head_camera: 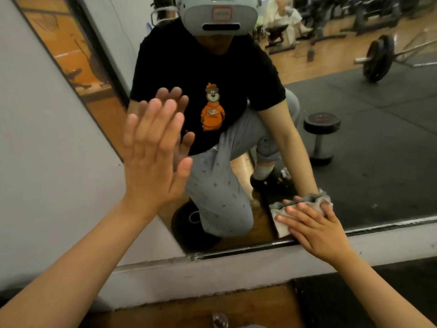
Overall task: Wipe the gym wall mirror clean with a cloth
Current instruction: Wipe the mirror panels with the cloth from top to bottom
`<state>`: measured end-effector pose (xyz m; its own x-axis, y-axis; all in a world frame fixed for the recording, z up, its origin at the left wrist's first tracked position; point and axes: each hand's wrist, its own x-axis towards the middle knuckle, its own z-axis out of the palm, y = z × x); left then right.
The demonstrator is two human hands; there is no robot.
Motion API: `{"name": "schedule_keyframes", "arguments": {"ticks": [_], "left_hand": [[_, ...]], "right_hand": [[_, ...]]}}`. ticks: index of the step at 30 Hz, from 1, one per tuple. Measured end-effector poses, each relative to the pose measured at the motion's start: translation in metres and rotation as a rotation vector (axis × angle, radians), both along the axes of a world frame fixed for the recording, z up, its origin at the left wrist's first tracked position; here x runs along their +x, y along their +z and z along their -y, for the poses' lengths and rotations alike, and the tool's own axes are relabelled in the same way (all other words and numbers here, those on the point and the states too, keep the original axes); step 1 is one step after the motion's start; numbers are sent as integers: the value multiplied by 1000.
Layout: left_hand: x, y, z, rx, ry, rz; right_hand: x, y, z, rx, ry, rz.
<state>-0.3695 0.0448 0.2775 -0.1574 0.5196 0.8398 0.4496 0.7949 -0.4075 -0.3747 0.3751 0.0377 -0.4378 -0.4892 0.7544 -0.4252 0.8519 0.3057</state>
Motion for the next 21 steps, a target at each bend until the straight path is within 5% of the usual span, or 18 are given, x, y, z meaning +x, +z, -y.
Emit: {"name": "schedule_keyframes", "arguments": {"ticks": [12, 16, 21], "left_hand": [[-17, 101, -109, -329, 5, -203], [-25, 110, -113, -324, 34, -218], [-24, 106, -112, -338, 30, -214]], "right_hand": [[-23, 218, 55, -564, -131, -297], [-25, 200, 51, -527, -136, -315], [-16, 100, 41, -537, -170, -202]]}}
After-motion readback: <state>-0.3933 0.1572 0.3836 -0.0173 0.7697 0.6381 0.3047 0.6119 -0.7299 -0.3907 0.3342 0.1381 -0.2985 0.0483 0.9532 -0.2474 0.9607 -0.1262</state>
